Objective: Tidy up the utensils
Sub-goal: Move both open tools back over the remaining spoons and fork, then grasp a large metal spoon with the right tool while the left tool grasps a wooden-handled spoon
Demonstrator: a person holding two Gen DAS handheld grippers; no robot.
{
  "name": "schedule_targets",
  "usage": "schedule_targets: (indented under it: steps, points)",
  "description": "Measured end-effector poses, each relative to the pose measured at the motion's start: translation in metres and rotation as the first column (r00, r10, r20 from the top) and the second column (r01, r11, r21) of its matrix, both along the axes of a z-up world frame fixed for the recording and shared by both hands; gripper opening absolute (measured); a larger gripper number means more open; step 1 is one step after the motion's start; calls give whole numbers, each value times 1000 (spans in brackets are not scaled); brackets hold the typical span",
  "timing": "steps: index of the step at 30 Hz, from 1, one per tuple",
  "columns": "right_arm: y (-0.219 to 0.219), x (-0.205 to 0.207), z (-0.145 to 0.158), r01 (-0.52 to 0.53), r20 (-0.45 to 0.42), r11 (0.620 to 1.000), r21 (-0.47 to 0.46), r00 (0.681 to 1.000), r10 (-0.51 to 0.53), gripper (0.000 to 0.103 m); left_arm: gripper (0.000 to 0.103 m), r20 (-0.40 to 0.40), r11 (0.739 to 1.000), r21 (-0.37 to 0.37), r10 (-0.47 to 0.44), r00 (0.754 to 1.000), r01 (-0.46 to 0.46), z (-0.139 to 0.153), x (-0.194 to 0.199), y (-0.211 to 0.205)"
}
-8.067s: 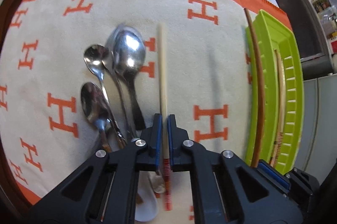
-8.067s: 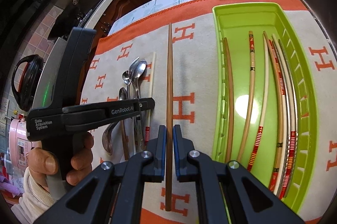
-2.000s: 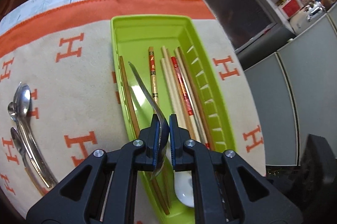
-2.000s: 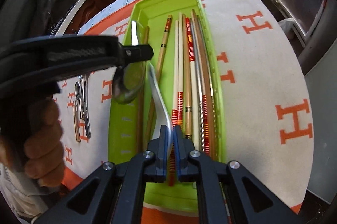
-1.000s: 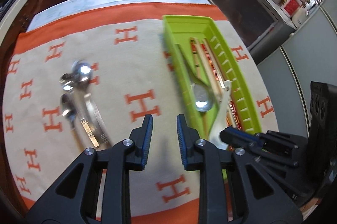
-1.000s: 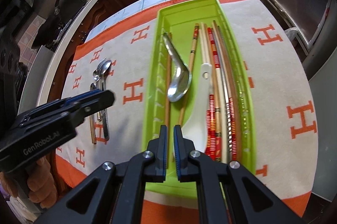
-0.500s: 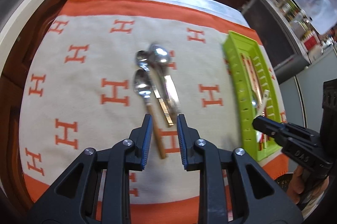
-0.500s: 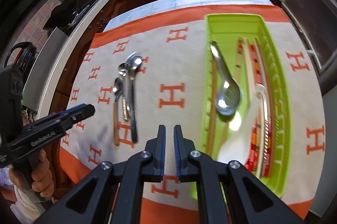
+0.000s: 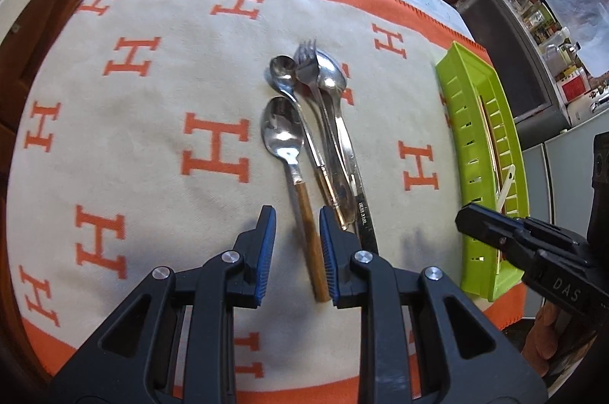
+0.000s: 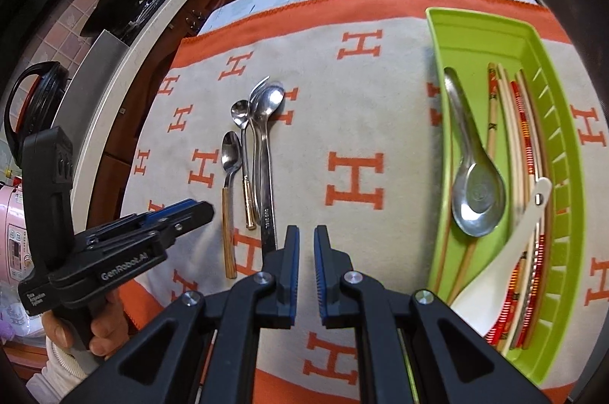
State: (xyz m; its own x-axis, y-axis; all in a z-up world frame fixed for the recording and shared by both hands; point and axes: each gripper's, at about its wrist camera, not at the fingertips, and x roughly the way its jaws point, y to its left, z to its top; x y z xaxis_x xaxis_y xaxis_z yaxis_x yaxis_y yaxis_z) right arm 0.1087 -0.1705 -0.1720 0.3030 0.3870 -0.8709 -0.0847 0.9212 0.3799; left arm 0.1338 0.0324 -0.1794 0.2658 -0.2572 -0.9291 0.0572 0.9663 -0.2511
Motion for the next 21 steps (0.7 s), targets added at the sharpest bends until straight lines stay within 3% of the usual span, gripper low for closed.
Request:
schedule_targets:
  steps: [8,11,17,21]
  points:
    - [1,6,-7,-6,-16,1000,4,1000,6,8,20,-48,1000,18,-16,999,17,-21,14,-14]
    - [2,8,-9,-9,-19,1000,3,1000,9,8,13,-23,999,35,-5,1000,6,-23,15,-14]
    - [10,21,-8,-23,-20,1000,2,1000,23,8,12,-4,998,65,-10,1000,10,-25,24,-18]
    - [21,36,-6,-34,-15,999,24,999,35,8,5,-4,999,50,-5,1000,5,-25,28,-15]
